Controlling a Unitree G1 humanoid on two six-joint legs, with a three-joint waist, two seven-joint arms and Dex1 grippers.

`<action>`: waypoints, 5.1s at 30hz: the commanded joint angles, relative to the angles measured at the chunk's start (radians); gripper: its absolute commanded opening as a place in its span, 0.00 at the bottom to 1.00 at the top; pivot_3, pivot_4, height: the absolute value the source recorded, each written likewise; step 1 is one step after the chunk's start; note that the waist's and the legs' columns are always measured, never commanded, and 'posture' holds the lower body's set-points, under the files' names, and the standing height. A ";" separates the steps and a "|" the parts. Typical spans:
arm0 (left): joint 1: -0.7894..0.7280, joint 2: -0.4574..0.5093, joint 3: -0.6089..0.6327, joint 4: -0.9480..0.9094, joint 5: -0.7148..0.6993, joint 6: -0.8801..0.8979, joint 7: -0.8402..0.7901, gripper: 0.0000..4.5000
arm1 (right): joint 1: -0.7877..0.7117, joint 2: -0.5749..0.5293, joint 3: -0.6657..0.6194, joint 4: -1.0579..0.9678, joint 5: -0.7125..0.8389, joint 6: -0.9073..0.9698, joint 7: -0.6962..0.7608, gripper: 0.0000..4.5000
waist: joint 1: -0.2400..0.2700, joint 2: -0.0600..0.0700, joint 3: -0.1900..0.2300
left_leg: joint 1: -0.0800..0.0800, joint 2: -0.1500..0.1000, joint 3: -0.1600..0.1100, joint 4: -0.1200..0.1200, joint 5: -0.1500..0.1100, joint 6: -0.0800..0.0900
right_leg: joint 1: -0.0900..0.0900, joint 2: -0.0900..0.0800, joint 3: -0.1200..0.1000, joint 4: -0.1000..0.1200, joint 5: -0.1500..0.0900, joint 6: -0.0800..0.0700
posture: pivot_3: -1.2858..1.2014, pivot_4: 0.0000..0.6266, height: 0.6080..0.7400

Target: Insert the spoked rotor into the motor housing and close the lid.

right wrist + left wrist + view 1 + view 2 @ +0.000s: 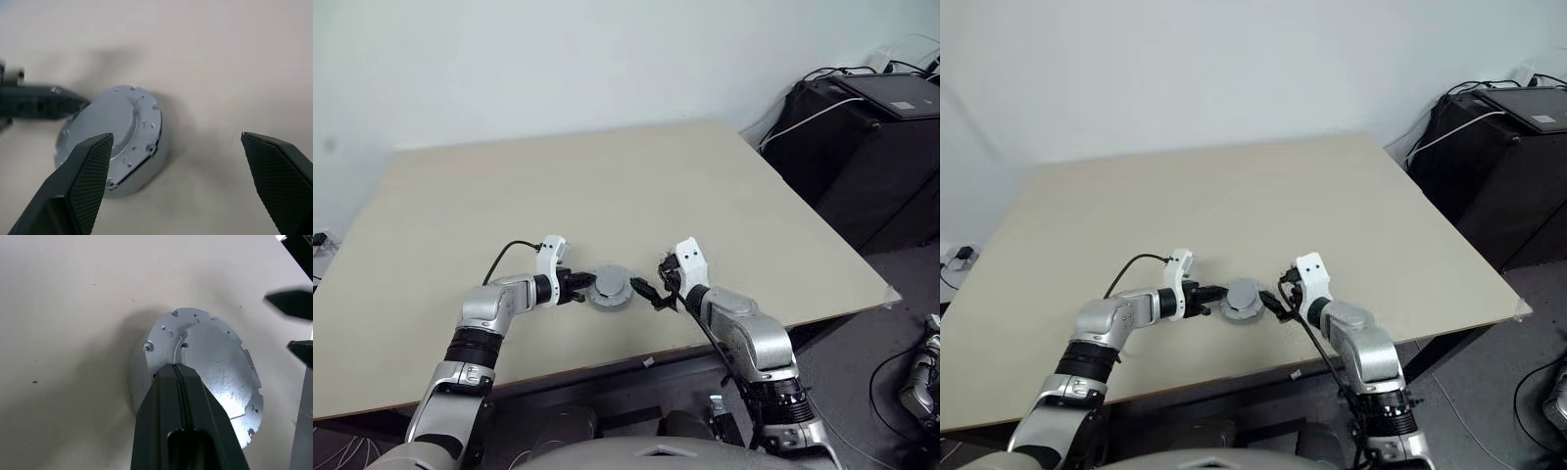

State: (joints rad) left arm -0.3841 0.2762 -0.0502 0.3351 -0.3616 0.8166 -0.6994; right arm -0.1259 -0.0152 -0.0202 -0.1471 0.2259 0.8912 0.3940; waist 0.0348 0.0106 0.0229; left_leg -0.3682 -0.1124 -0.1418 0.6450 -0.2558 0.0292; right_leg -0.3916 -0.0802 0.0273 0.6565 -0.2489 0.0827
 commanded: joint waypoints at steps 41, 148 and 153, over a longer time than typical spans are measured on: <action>0.029 -0.021 -0.027 -0.036 0.011 0.015 0.004 0.00 | -0.131 0.202 -0.205 0.308 0.481 0.239 -0.269 1.00 | -0.007 0.002 0.000 | -0.001 -0.001 0.000 -0.001 0.000 0.000 | 0.000 0.000 0.000 -0.001 0.001 -0.002 | 0.52 0.00 1.00; 0.638 -0.387 0.346 -0.556 -0.562 -0.076 0.191 0.19 | -0.082 0.261 -0.306 0.185 0.956 0.198 -0.340 0.27 | -0.048 0.003 0.000 | -0.005 0.001 0.007 -0.013 0.002 0.008 | -0.008 0.001 0.009 -0.013 0.005 -0.004 | 0.52 0.00 1.00; 0.679 -0.413 0.346 -0.552 -0.753 -0.035 0.199 0.56 | -0.080 0.262 -0.254 0.164 0.987 0.211 -0.364 0.27 | -0.047 0.003 0.000 | -0.005 0.002 0.007 -0.011 0.002 0.008 | -0.007 0.002 0.009 -0.013 0.005 -0.004 | 0.52 0.00 1.00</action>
State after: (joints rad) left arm 0.2935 -0.0619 0.3047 -0.1789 -1.0373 0.7702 -0.4896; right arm -0.2239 0.0995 -0.3304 0.0733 1.1527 1.1017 0.0191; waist -0.0126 0.0131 0.0229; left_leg -0.3733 -0.1105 -0.1343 0.6339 -0.2541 0.0370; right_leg -0.3984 -0.0786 0.0366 0.6435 -0.2437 0.0788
